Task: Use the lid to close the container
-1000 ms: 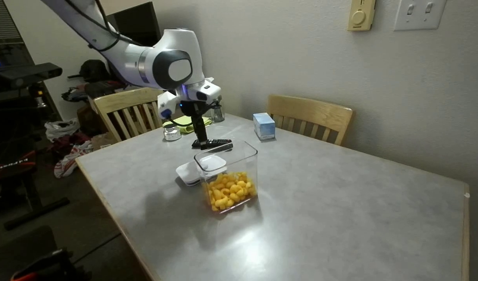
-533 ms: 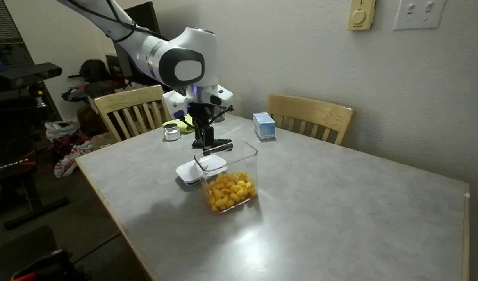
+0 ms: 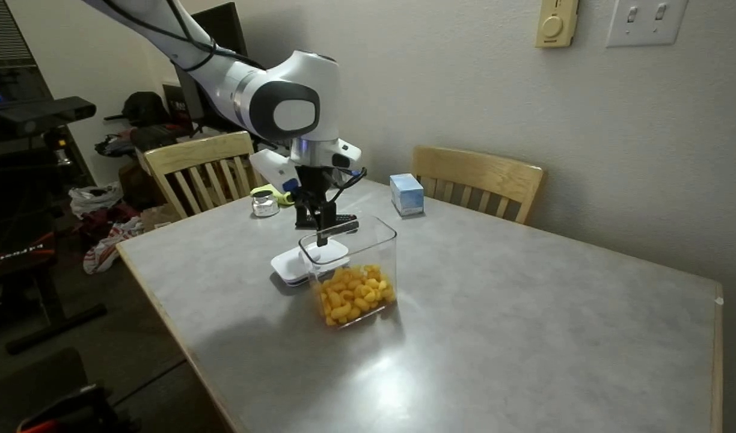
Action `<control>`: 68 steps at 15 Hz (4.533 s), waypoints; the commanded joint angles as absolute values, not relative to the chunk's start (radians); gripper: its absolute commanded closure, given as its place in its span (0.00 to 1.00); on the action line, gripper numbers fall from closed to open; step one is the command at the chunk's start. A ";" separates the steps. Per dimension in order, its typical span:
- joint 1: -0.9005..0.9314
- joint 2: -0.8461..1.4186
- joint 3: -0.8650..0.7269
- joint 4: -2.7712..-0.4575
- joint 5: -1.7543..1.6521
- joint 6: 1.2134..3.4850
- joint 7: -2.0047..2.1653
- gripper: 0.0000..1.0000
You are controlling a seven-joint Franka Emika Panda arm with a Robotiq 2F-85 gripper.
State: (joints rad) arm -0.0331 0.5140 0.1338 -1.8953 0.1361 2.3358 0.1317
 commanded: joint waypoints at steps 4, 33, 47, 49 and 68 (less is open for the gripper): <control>0.014 0.535 0.085 -1.880 0.118 2.331 0.103 0.00; 0.135 0.670 0.035 -1.780 0.014 2.314 0.158 0.31; 0.125 0.633 0.037 -1.787 -0.009 2.308 0.087 0.71; 0.110 0.624 0.050 -1.781 -0.027 2.291 -0.013 0.71; 0.055 0.556 0.063 -1.682 -0.125 2.107 -0.341 0.71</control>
State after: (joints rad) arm 0.0657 0.5926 0.0577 -1.6964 -0.1129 2.1650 -0.3593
